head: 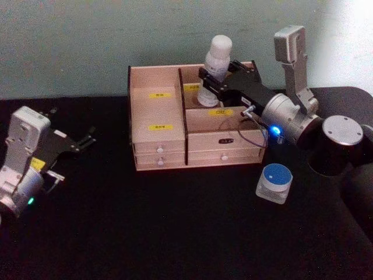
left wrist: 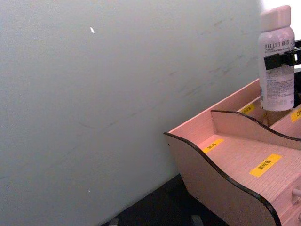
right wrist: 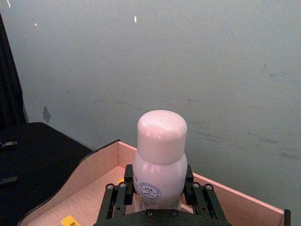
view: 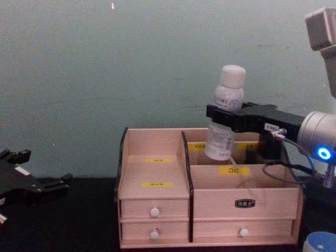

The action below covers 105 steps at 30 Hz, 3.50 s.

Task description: Pick up the facial cleanser and watermelon frost from the table and place them into the tiered storage box.

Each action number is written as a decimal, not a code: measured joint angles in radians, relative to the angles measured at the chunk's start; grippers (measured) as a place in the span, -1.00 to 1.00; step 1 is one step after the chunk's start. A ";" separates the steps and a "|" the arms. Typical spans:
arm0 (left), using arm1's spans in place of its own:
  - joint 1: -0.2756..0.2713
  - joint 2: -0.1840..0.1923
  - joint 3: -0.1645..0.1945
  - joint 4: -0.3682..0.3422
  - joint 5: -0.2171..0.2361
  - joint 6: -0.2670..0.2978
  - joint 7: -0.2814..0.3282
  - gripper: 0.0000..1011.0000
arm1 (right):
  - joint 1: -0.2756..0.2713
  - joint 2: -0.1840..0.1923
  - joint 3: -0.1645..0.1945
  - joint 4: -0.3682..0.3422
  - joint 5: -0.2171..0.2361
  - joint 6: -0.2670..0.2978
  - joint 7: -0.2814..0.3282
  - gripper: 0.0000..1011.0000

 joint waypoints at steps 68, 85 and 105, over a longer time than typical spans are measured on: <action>0.000 0.000 0.000 0.000 0.000 0.000 0.000 0.98 | 0.109 -0.088 0.017 0.261 -0.106 -0.022 -0.009 0.17; 0.000 0.000 0.000 0.000 0.000 0.000 0.000 0.98 | 0.108 -0.086 0.017 0.260 -0.104 -0.022 -0.010 0.24; 0.000 0.000 0.000 0.000 0.000 0.000 0.000 0.98 | 0.108 -0.086 0.017 0.259 -0.102 -0.021 -0.009 0.98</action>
